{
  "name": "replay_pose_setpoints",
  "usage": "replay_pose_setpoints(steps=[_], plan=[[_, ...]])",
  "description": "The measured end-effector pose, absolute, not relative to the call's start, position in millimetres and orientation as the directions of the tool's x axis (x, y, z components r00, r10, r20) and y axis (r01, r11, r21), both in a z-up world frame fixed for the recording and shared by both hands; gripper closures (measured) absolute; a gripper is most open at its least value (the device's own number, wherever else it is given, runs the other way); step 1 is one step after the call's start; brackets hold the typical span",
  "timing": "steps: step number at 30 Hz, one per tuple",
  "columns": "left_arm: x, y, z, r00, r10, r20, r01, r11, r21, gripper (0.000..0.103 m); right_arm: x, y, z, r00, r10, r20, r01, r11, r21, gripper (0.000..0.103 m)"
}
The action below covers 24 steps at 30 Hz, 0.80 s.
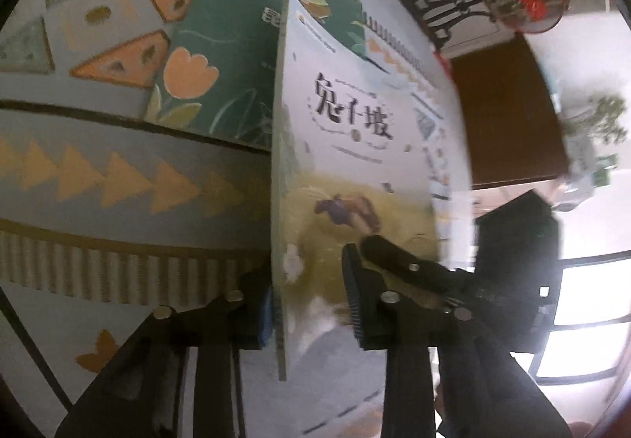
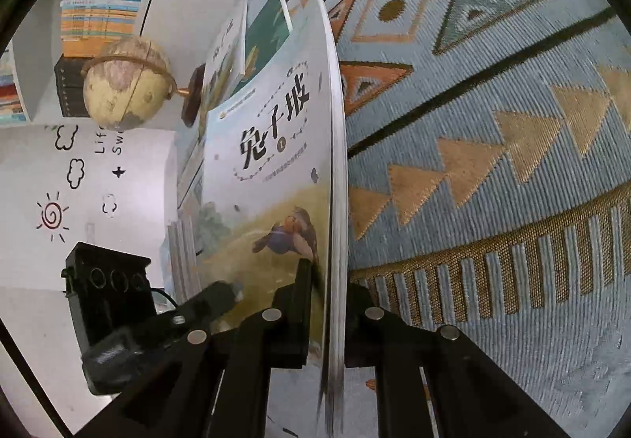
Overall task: Organize books
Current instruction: 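Carry the rabbit book upright with both grippers over the stack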
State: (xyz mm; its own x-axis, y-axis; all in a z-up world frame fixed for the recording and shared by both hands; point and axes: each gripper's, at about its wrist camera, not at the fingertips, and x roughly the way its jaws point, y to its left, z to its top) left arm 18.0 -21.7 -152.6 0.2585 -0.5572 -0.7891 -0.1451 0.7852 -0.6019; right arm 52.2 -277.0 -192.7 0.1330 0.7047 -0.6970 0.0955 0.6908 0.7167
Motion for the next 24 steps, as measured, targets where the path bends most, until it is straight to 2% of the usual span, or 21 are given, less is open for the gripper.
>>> replay_pose_setpoints(steps=[2,6,14,24], plan=[[18,-33,-144,0.260,-0.463,-0.847,-0.084,0.863,-0.498,0.083,52,-273,-188,0.131,0.681,-0.720,0.071,0.718,0.692,0.093],[17,-53,-128,0.289,-0.336,-0.896,0.034,0.939,-0.341,0.083,49,-256,-168,0.155,0.600,-0.785,-0.049,0.798,0.601,0.093],[19,-40,-96,0.355,-0.321,-0.878,0.060,0.945,-0.322,0.083,37,-222,-117,0.259,0.512,-0.819,-0.239,0.855,0.460,0.093],[-3,-2,-64,0.414,-0.309,-0.856,0.055,0.947,-0.315,0.083,14,-174,-79,0.360,0.453,-0.815,-0.358,0.874,0.327,0.091]])
